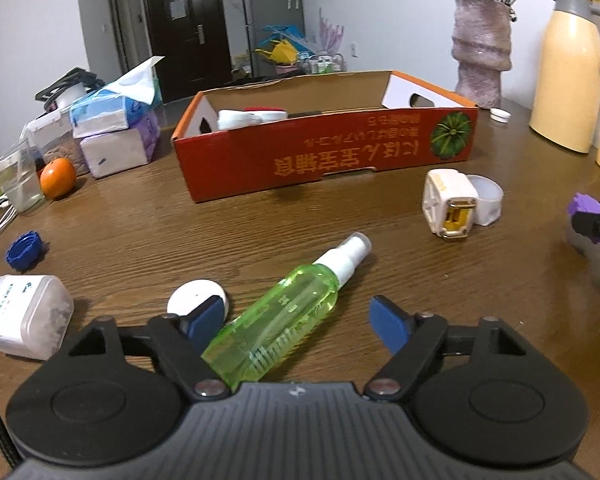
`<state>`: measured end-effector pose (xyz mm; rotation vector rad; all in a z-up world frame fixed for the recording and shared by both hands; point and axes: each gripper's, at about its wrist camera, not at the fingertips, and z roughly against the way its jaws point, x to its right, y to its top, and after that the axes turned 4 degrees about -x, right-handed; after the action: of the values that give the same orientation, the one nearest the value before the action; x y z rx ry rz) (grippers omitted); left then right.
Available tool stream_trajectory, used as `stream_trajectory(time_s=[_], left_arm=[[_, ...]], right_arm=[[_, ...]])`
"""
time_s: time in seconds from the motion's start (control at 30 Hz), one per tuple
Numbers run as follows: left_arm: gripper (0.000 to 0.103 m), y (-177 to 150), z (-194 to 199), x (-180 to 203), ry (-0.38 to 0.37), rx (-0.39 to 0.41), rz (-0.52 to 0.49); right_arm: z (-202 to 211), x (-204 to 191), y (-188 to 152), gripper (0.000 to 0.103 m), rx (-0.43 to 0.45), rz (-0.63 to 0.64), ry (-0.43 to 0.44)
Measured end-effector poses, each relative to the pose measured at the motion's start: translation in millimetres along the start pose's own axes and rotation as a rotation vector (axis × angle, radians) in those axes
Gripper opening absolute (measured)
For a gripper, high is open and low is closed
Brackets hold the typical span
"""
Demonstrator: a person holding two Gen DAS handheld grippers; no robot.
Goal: Organize rigid objects
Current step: 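Grasp the green spray bottle upright with the left tool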
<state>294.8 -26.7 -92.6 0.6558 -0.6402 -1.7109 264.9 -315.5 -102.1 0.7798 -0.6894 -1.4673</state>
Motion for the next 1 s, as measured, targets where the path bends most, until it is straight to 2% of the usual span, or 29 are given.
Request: stream_trajectory(time_s=[0.2, 0.53, 0.67, 1.0], left_arm=[[0.060, -1.2, 2.8, 7.2, -0.024, 0.008, -0.038], [0.045, -1.8, -5.1, 6.2, -0.091, -0.036, -0.031], [0.032, -2.4, -3.5, 8.2, -0.109, -0.032, -0.035], [0.032, -2.3, -0.1, 11.4, -0.117, -0.025, -0.038]], right_arm=[[3.3, -8.5, -1.2, 0.052, 0.008, 0.013, 0.020], [6.7, -15.5, -2.6, 0.052, 0.014, 0.025, 0.039], [6.7, -16.9, -2.7, 0.052, 0.014, 0.027, 0.042], [7.2, -18.4, -3.4, 0.052, 0.014, 0.026, 0.044]])
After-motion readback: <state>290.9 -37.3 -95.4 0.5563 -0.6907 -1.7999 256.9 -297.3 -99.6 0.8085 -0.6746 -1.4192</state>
